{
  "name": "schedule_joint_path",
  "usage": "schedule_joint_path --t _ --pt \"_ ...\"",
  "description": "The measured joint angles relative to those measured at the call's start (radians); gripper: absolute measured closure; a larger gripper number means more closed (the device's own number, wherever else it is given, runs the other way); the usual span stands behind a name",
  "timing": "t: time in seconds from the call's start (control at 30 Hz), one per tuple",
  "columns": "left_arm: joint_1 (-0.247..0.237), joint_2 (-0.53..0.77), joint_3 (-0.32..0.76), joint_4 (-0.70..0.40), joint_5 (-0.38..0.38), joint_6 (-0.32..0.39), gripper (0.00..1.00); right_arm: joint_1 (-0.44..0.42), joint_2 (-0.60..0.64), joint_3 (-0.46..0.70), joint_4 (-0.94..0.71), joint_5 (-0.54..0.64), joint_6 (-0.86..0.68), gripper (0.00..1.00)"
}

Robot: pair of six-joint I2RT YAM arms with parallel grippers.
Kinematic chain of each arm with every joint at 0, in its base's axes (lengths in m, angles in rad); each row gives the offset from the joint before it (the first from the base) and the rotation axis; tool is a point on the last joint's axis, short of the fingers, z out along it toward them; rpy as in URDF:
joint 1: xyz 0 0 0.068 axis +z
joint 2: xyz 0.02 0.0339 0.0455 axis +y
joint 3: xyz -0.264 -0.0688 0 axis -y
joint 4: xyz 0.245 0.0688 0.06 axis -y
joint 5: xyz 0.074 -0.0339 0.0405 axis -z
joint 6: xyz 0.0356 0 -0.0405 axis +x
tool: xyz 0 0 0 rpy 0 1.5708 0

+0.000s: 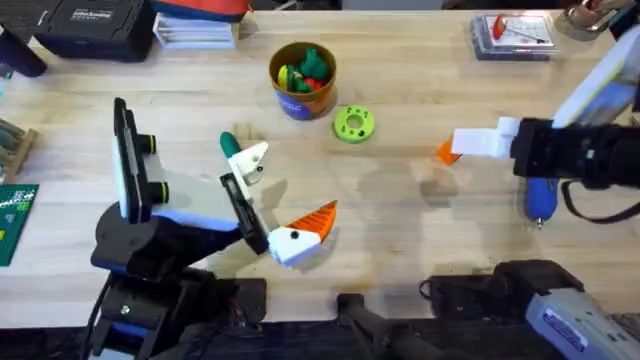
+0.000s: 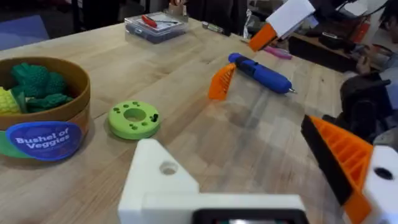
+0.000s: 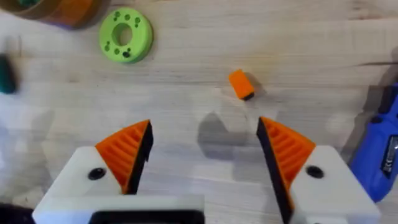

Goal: Pick up the gripper from the table and insert it into the empty holder that is missing its gripper. Then pick up a screw, insert it into the mounting hole, and use the screwdriver to tighten it. Finally, clean up the table by picking up the vegetable and placing it into the bucket.

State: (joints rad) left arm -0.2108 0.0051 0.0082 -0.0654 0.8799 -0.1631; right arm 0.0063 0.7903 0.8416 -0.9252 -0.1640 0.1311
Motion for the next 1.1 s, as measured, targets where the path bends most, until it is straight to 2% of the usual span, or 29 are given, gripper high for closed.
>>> schedule_joint_path --t 0.3,0.43,0.73,0.97,1.1 --pt "0.0 0.0 0.0 0.0 0.001 0.0 0.015 0.028 0.214 0.168 -0.176 -0.014 -0.22 0.008" --pt "0.0 0.0 0.0 0.0 0.004 -0.002 0.015 0.044 0.285 0.175 -0.137 -0.006 -0.263 0.007" --pt "0.0 0.0 0.0 0.0 0.011 -0.003 0.015 0.044 0.391 0.175 -0.074 0.166 -0.488 0.008" --pt "0.0 0.0 0.0 0.0 0.012 -0.003 0.015 0.044 0.489 0.175 -0.031 0.17 -0.548 0.01" --pt "0.0 0.0 0.0 0.0 0.014 -0.003 0.016 0.044 0.547 0.175 -0.039 0.17 -0.548 0.076"
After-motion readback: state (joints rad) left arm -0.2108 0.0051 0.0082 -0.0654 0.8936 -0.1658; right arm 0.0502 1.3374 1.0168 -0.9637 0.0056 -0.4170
